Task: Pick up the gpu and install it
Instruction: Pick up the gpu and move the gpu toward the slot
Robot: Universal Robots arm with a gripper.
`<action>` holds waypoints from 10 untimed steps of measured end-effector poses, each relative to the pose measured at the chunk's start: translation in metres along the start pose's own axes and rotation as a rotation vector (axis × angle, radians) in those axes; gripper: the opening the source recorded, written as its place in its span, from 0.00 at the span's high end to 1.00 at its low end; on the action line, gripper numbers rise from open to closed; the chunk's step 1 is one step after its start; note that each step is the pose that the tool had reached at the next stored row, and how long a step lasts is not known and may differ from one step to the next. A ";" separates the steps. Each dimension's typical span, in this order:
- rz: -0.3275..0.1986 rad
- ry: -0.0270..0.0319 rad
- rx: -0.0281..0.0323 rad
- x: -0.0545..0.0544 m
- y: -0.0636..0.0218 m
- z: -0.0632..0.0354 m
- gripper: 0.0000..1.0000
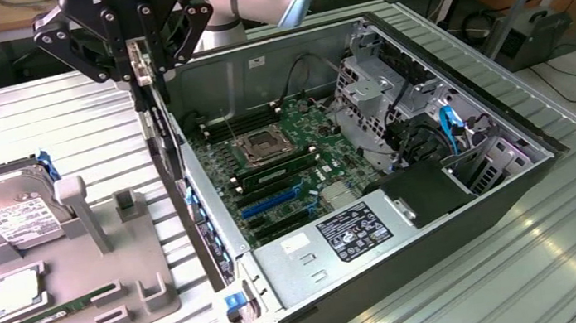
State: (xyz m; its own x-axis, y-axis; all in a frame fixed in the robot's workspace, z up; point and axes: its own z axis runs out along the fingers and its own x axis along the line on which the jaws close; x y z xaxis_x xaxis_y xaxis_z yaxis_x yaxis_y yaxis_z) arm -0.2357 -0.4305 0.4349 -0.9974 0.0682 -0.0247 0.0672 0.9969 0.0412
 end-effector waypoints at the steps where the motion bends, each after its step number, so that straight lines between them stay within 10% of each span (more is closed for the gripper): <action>1: 0.000 0.0000 0.0000 0.000 0.0000 0.0000 0.74; 10: 0.000 0.0000 0.0000 -0.004 0.0003 0.0002 0.74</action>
State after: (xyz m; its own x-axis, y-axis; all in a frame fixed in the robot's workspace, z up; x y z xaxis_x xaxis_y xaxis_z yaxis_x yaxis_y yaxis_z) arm -0.2317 -0.4305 0.4349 -0.9974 0.0683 -0.0247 0.0672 0.9969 0.0412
